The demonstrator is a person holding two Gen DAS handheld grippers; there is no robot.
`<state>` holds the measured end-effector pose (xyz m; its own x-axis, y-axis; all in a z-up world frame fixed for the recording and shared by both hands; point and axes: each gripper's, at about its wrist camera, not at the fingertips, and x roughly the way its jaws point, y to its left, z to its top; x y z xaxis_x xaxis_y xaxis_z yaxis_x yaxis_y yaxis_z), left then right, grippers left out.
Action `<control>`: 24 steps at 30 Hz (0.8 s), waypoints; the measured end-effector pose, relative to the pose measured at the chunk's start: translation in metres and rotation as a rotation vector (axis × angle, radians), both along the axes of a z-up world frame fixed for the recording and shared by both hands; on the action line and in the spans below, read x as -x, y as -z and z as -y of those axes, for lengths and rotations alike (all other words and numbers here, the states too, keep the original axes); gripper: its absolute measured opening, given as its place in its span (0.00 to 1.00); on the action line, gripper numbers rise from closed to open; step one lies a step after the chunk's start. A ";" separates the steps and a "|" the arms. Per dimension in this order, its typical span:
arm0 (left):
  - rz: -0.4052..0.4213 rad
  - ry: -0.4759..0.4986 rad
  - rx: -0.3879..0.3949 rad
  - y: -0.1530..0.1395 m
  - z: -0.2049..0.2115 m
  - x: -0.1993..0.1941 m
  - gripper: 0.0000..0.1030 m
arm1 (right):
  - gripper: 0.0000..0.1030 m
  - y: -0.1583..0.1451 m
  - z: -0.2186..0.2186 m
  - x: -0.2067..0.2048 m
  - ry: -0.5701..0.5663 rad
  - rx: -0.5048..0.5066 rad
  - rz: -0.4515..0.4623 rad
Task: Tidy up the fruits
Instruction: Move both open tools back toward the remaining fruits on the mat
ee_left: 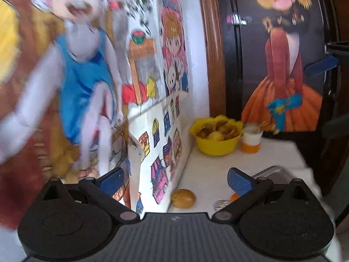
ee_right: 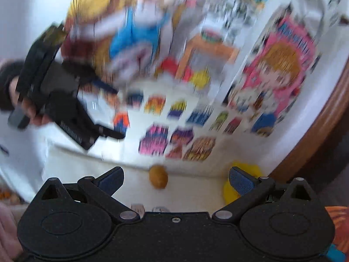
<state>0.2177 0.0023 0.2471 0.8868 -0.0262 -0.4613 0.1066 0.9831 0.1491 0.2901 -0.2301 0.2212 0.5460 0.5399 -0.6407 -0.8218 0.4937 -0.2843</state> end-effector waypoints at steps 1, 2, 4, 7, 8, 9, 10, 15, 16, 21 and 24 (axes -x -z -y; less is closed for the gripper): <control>0.002 0.001 -0.021 0.009 0.000 -0.007 1.00 | 0.99 0.016 -0.001 -0.008 -0.008 0.012 -0.018; 0.000 0.002 -0.050 0.020 0.001 -0.017 1.00 | 0.99 0.033 0.000 -0.016 -0.016 0.026 -0.038; -0.012 0.011 -0.101 0.039 0.003 -0.033 1.00 | 0.99 0.068 -0.001 -0.032 -0.027 0.047 -0.082; -0.024 0.026 -0.184 0.066 0.014 -0.056 1.00 | 0.99 0.110 0.000 -0.051 -0.038 0.046 -0.145; -0.015 0.030 -0.213 0.074 0.018 -0.061 1.00 | 0.99 0.123 -0.001 -0.058 -0.038 0.043 -0.168; -0.002 0.026 -0.246 0.080 0.023 -0.064 1.00 | 0.98 0.133 -0.002 -0.063 -0.041 0.040 -0.186; 0.021 0.020 -0.285 0.087 0.029 -0.066 1.00 | 0.98 0.142 -0.002 -0.067 -0.045 0.035 -0.198; 0.154 -0.040 -0.484 0.113 0.055 -0.063 1.00 | 0.98 0.170 -0.004 -0.081 -0.044 -0.007 -0.234; 0.169 -0.063 -0.496 0.115 0.058 -0.061 1.00 | 0.98 0.173 -0.004 -0.084 -0.047 -0.013 -0.241; 0.304 -0.114 -0.544 0.127 0.064 -0.039 1.00 | 0.98 0.185 0.000 -0.096 -0.045 -0.021 -0.259; 0.356 -0.071 -0.595 0.140 0.074 -0.022 1.00 | 0.98 0.192 0.004 -0.103 -0.035 -0.022 -0.280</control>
